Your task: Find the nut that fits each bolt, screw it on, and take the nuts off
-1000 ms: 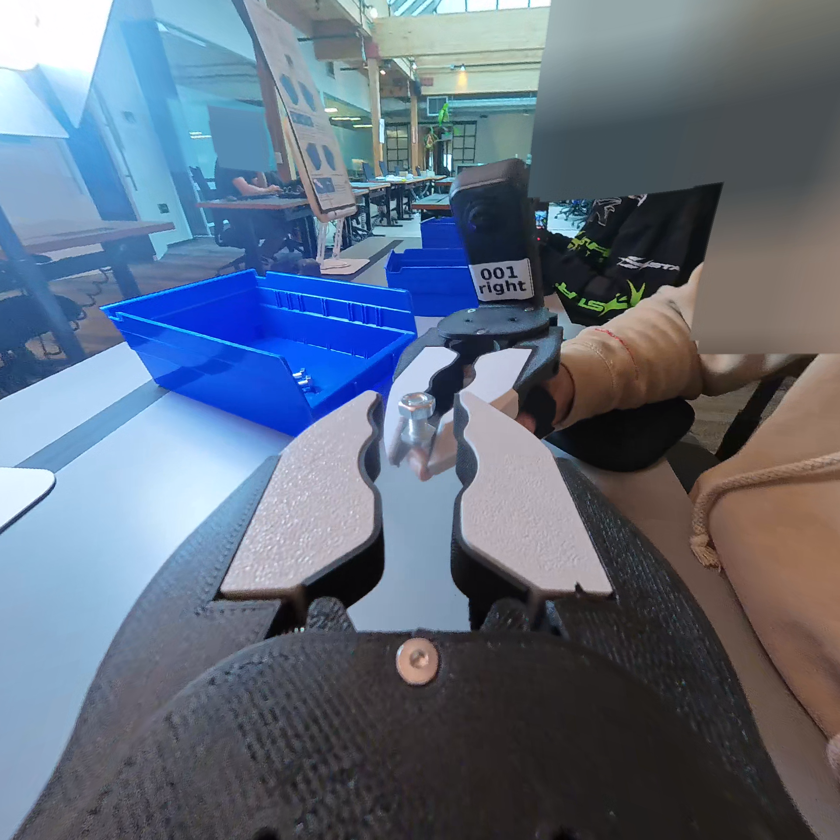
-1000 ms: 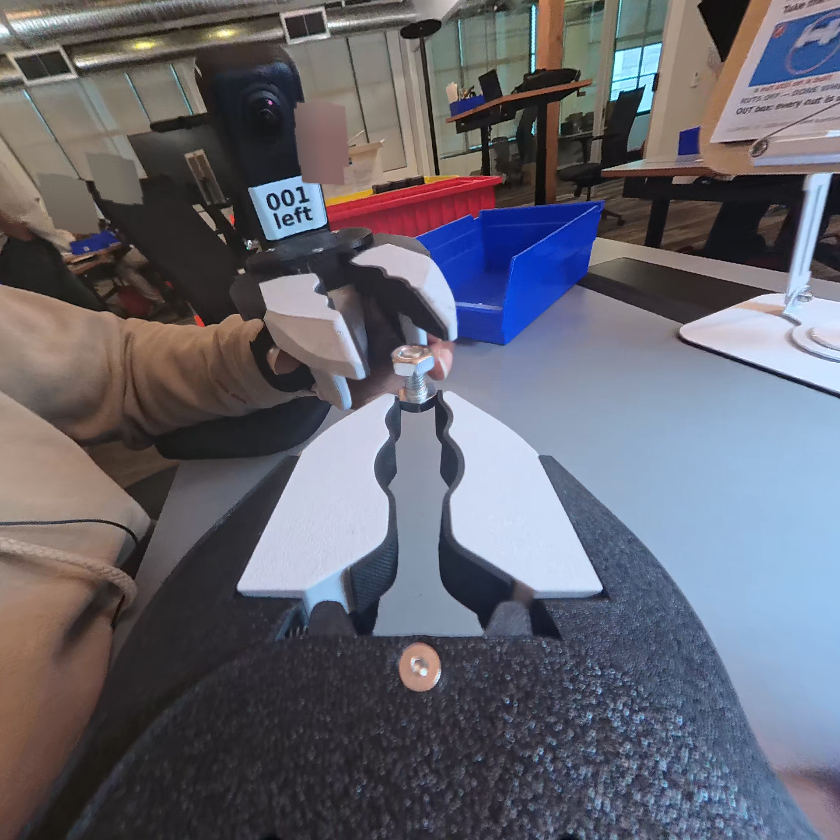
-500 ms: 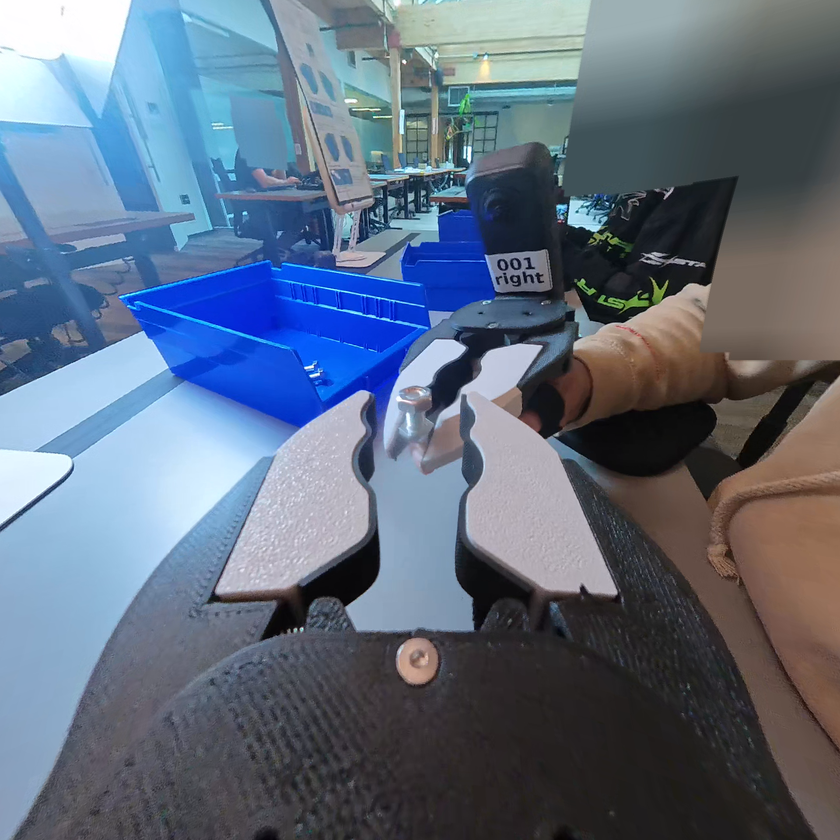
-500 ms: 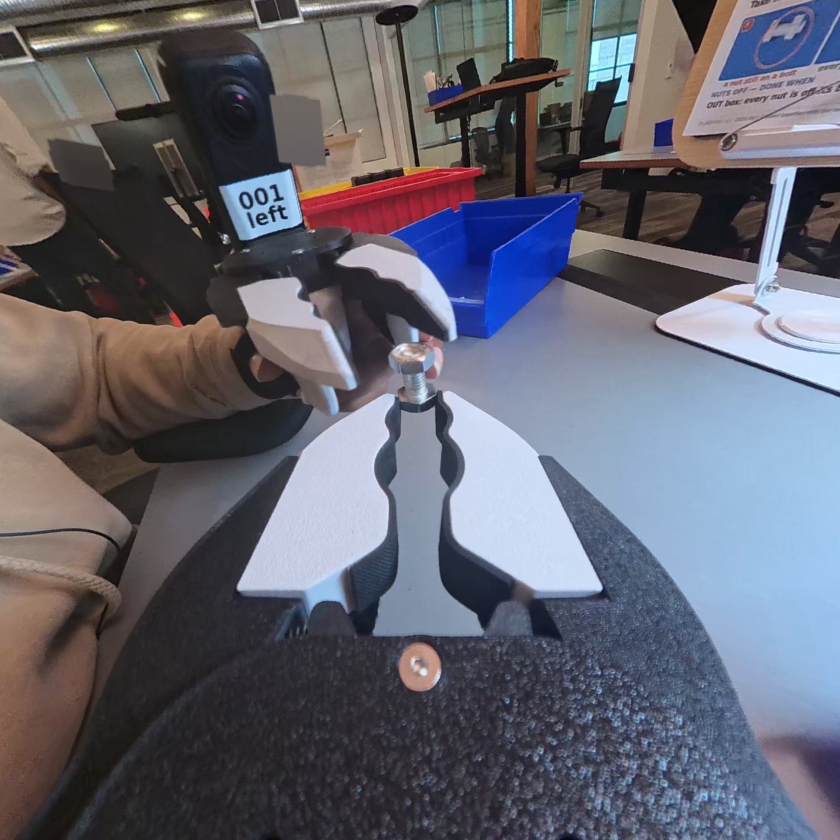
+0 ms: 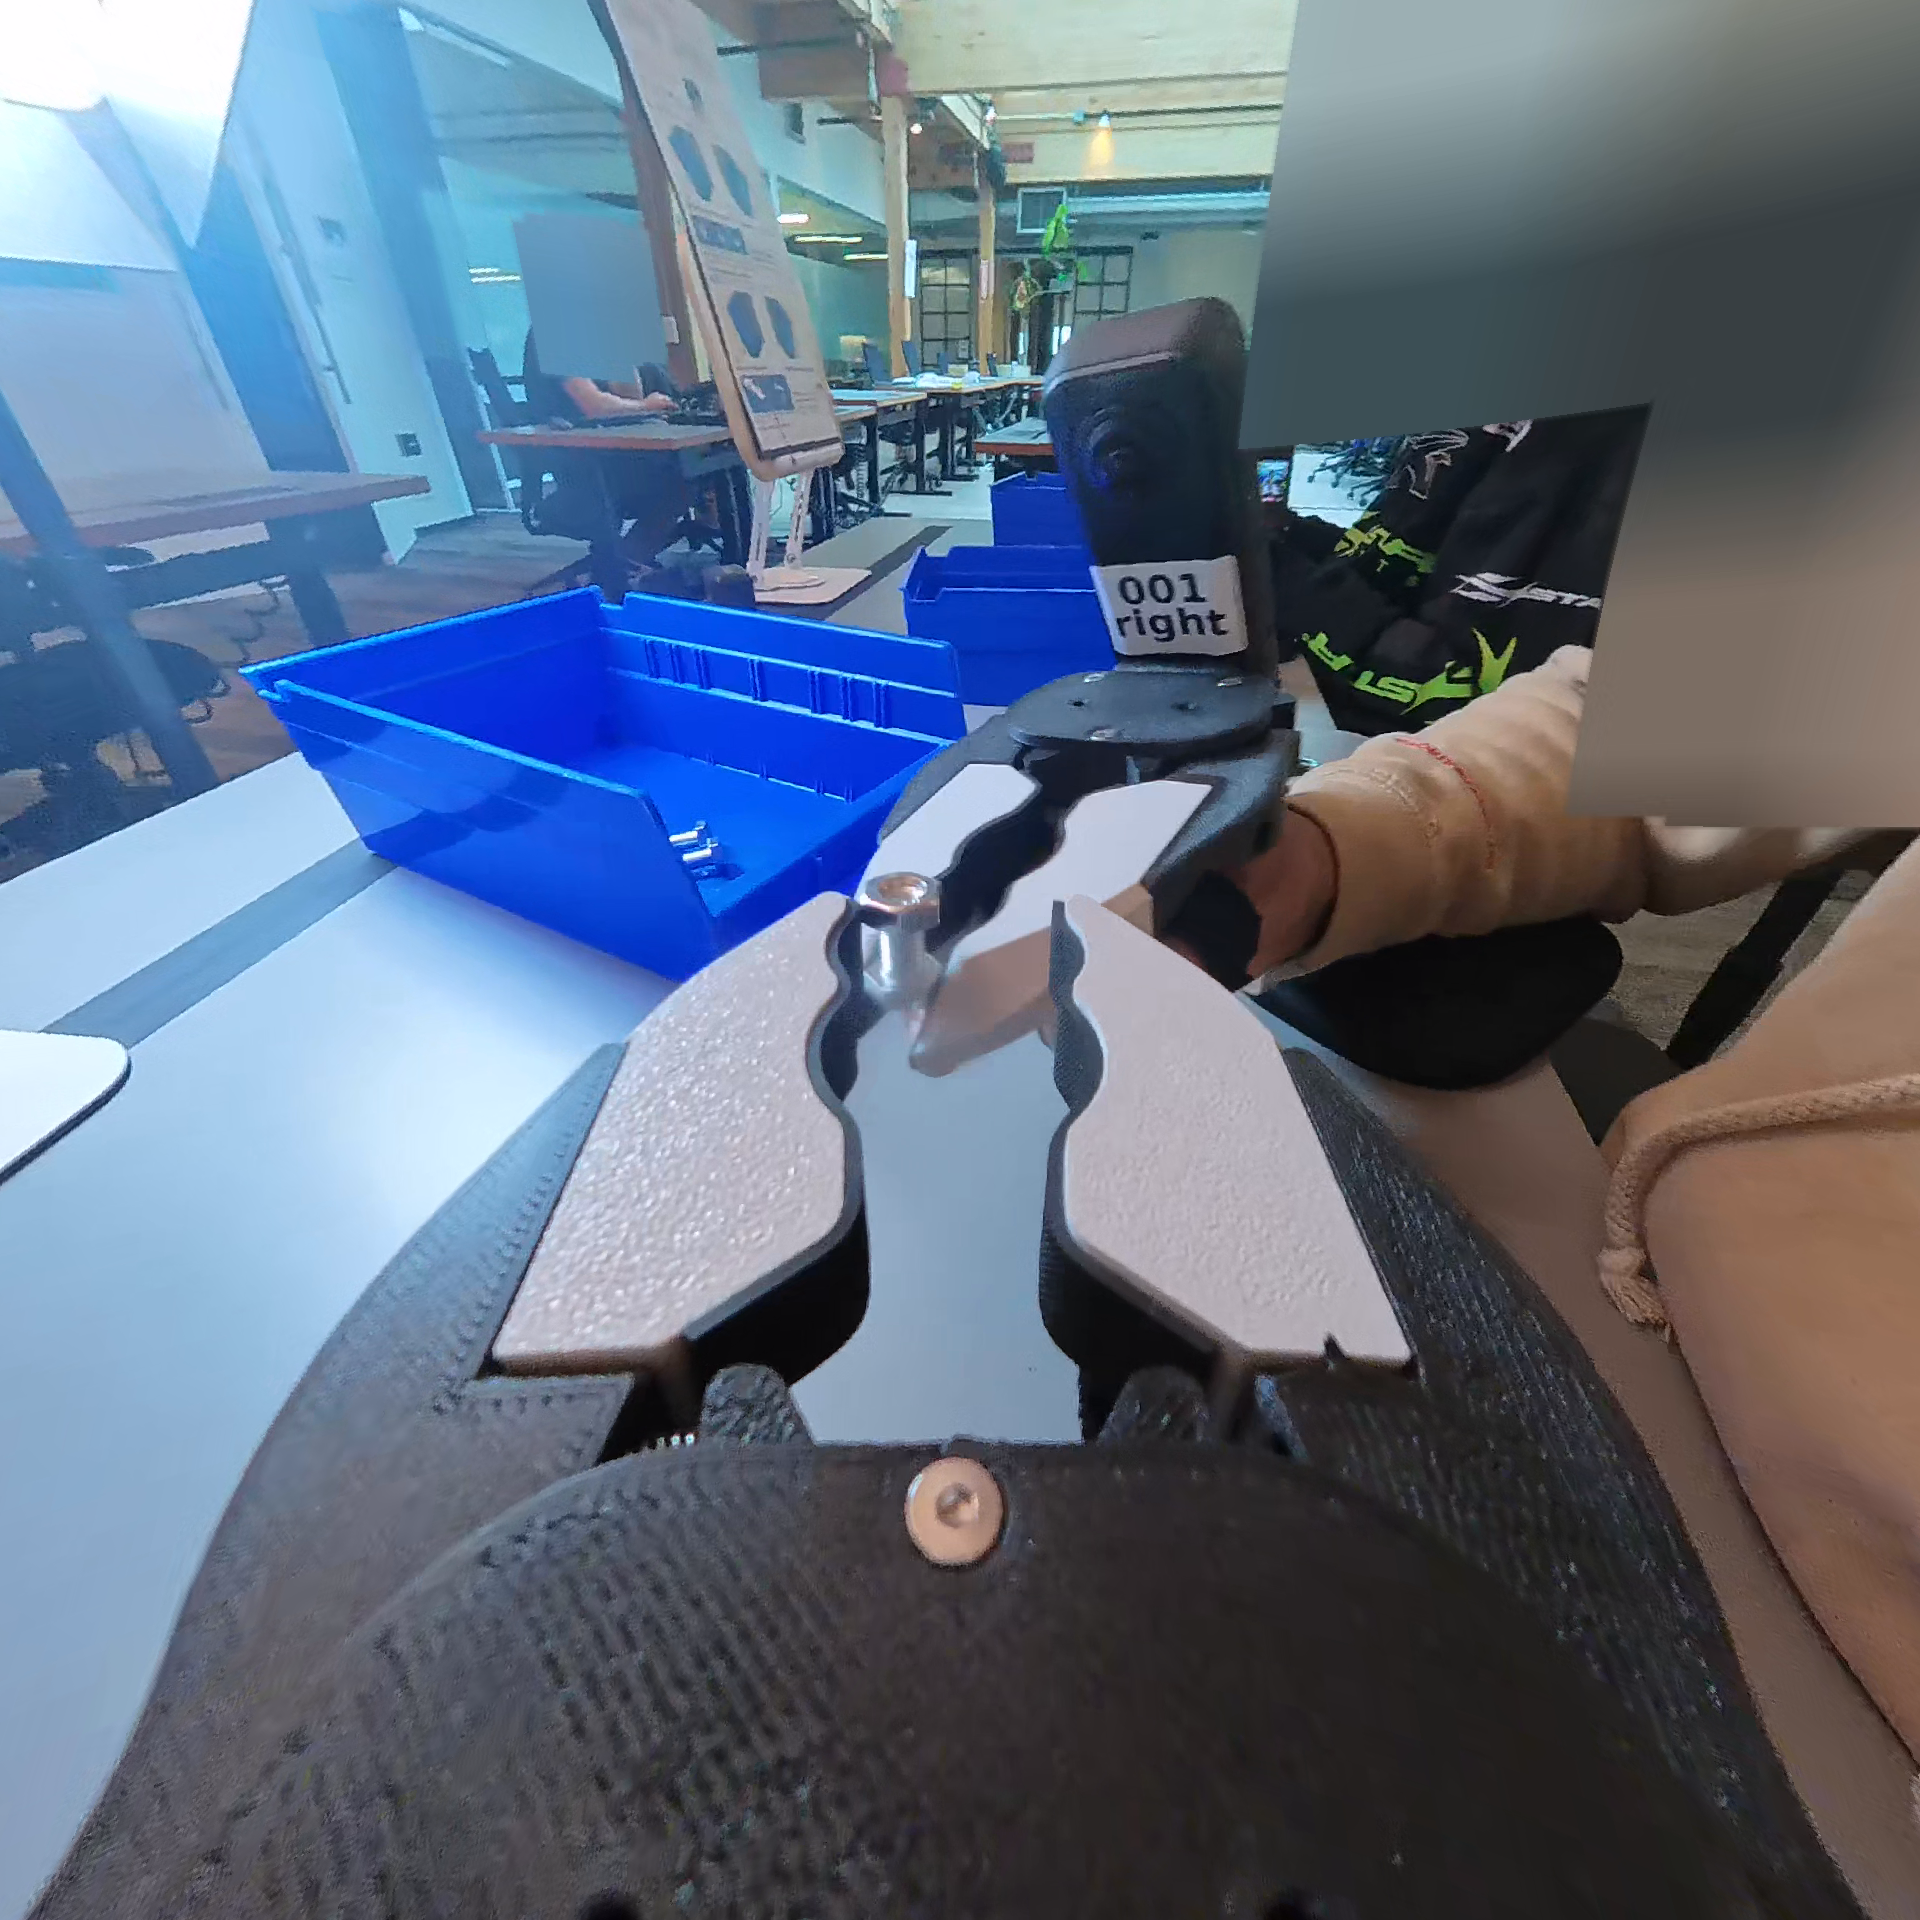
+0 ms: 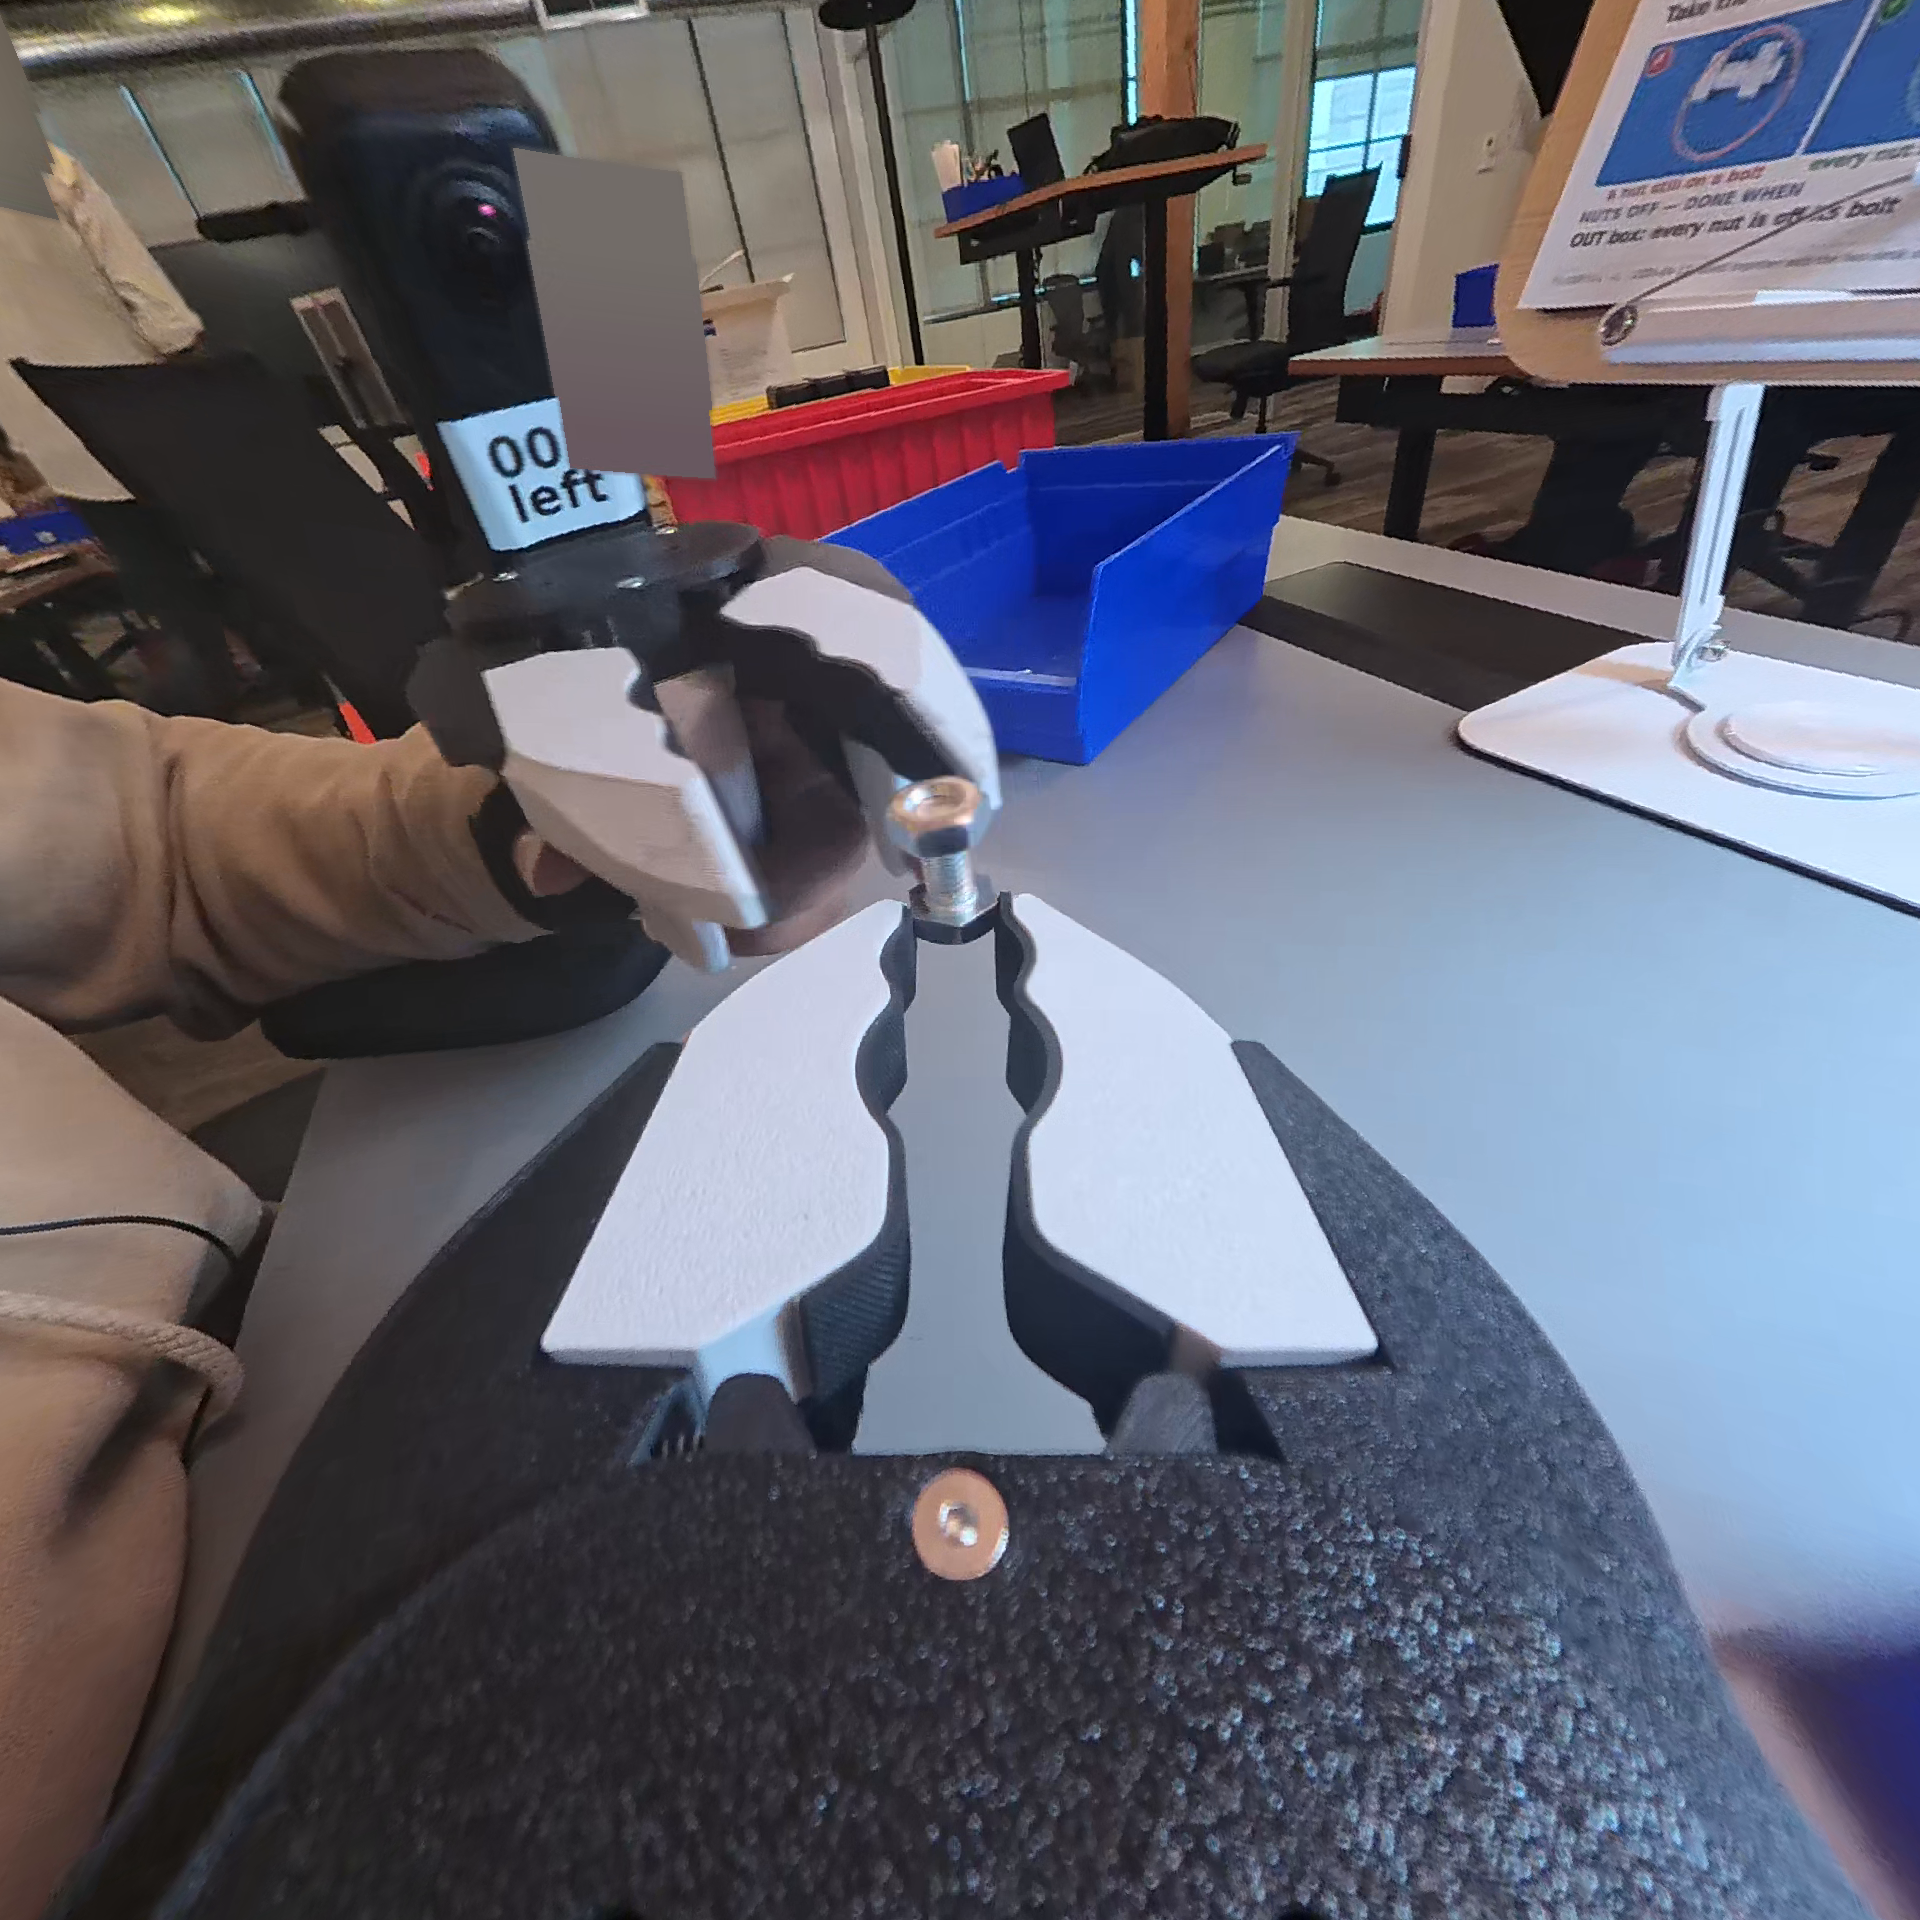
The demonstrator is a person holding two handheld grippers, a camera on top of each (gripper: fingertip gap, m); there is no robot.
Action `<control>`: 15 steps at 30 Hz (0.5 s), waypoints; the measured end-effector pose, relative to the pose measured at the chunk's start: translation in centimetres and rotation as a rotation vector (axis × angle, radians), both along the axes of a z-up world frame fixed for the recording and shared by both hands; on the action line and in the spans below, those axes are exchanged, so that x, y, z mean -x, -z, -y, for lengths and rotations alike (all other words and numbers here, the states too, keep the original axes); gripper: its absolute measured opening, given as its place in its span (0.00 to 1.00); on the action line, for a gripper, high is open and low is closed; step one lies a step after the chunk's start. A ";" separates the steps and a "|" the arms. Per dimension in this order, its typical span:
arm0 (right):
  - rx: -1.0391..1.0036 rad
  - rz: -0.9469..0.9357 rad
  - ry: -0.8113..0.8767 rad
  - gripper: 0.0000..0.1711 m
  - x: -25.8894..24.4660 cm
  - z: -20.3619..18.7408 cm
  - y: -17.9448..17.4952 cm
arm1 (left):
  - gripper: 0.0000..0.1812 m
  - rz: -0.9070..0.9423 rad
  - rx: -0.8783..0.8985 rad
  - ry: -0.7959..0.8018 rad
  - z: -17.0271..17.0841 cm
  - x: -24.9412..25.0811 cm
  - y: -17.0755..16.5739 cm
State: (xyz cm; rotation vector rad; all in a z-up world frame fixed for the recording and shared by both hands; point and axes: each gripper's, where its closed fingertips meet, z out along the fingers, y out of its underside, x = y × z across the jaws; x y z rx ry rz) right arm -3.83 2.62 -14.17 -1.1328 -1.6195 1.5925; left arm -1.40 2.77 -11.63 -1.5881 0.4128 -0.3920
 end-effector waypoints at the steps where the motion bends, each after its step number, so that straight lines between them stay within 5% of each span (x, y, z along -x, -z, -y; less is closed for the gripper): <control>1: 0.006 0.000 0.012 0.08 0.0 -0.3 -0.1 | 0.17 0.003 -0.010 0.020 0.3 -0.2 -0.2; 3: 0.020 0.002 0.038 0.08 0.1 -1.1 -0.2 | 0.06 0.023 -0.034 0.092 1.1 -1.0 -0.9; 11: -0.007 0.009 0.004 0.08 0.0 0.0 0.2 | 0.18 0.019 -0.019 -0.043 -0.2 0.8 -0.2; 15: -0.011 0.018 0.009 0.08 0.0 -0.1 0.3 | 0.13 -0.001 -0.011 -0.011 0.1 0.1 0.0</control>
